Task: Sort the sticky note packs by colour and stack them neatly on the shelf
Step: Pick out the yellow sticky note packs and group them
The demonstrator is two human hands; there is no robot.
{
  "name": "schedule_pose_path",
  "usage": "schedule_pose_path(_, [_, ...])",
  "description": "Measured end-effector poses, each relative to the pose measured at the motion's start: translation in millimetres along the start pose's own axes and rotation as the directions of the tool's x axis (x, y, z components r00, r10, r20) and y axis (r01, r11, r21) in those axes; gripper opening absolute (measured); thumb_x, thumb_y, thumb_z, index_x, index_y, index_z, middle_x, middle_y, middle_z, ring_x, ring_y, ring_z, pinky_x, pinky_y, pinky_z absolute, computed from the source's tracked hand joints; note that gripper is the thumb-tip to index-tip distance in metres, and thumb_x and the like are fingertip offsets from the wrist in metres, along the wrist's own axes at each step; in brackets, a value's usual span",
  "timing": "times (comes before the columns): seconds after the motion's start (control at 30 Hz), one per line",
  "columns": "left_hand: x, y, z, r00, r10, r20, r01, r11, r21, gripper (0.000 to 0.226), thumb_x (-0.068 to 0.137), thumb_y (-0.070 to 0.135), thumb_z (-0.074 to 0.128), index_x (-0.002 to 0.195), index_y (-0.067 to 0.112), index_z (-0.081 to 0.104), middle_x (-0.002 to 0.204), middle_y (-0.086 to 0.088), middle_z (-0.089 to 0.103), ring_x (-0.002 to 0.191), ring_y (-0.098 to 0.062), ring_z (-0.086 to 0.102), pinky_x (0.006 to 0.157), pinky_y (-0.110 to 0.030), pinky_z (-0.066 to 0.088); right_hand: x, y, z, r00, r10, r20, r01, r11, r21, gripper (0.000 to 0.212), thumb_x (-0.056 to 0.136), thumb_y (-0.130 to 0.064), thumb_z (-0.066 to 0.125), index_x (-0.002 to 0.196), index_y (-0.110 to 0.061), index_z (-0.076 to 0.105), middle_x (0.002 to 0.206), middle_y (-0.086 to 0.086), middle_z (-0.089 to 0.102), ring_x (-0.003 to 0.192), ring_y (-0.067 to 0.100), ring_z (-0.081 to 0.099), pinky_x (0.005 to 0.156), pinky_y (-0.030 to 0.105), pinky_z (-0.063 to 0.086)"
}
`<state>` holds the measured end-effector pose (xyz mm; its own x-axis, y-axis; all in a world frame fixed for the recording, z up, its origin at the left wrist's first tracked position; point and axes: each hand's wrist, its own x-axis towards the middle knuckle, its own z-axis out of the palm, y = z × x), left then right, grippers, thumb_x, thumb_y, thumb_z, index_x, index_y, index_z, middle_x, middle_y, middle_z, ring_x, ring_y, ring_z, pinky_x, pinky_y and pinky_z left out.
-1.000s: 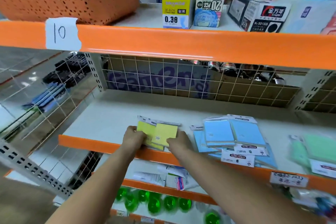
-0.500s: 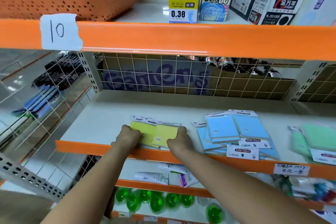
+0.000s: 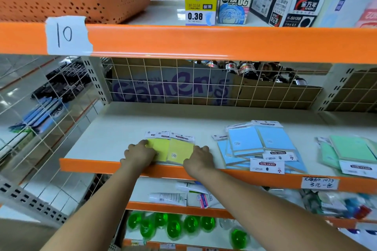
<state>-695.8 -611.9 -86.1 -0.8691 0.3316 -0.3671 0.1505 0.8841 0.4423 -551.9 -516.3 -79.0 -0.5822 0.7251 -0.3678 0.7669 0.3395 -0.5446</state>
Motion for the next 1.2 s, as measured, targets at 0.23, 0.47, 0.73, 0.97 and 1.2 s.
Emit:
schedule_pose_path(0.23, [-12, 2, 2, 0.998, 0.067, 0.005, -0.067, 0.997, 0.027, 0.054, 0.088, 0.022, 0.05, 0.14, 0.033, 0.043, 0.144, -0.008, 0.037, 0.134, -0.029, 0.031, 0.107, -0.04, 0.024, -5, 8, 0, 0.986, -0.145, 0.078, 0.154, 0.981, -0.121, 0.057, 0.097, -0.027, 0.042, 0.151, -0.033, 0.026, 0.15, 0.001, 0.031, 0.138, 0.024, 0.025, 0.109, 0.034, 0.029])
schedule_pose_path(0.47, [-17, 8, 1, 1.0, 0.019, -0.003, -0.019, 1.0, -0.012, 0.055, 0.088, 0.018, 0.048, 0.141, 0.028, 0.04, 0.139, -0.012, 0.038, 0.13, -0.033, 0.036, 0.108, -0.041, 0.027, -10, 6, -9, 0.967, -0.168, 0.194, 0.19, 0.976, -0.104, 0.061, 0.093, -0.022, 0.045, 0.15, -0.035, 0.027, 0.156, 0.0, 0.029, 0.142, 0.025, 0.023, 0.111, 0.033, 0.03])
schedule_pose_path(0.73, [-19, 4, -2, 0.999, -0.014, 0.036, 0.011, 0.996, 0.092, 0.043, 0.087, 0.026, 0.052, 0.13, 0.021, 0.052, 0.138, -0.007, 0.047, 0.126, -0.03, 0.042, 0.108, -0.037, 0.031, -11, -6, -6, 0.958, -0.171, 0.229, 0.212, 0.963, -0.166, 0.06, 0.094, -0.019, 0.041, 0.152, -0.026, 0.025, 0.153, 0.006, 0.035, 0.139, 0.03, 0.028, 0.11, 0.036, 0.033])
schedule_pose_path(0.97, [-19, 4, -1, 1.0, -0.011, 0.028, 0.006, 0.984, 0.177, 0.04, 0.091, 0.026, 0.046, 0.13, 0.022, 0.05, 0.139, -0.005, 0.045, 0.129, -0.027, 0.037, 0.106, -0.038, 0.027, -7, -9, -1, 0.954, -0.181, 0.237, 0.229, 0.954, -0.195, 0.062, 0.093, -0.018, 0.042, 0.152, -0.021, 0.026, 0.153, 0.01, 0.034, 0.137, 0.033, 0.031, 0.111, 0.035, 0.033])
schedule_pose_path(1.2, [-23, 6, -3, 1.0, -0.004, 0.031, -0.002, 0.978, 0.209, 0.041, 0.093, 0.025, 0.044, 0.133, 0.021, 0.048, 0.141, -0.004, 0.043, 0.132, -0.026, 0.033, 0.107, -0.039, 0.024, -2, -12, 2, 0.958, -0.187, 0.217, 0.23, 0.953, -0.195, 0.054, 0.092, -0.019, 0.044, 0.145, -0.017, 0.039, 0.146, 0.013, 0.043, 0.132, 0.033, 0.04, 0.107, 0.034, 0.038])
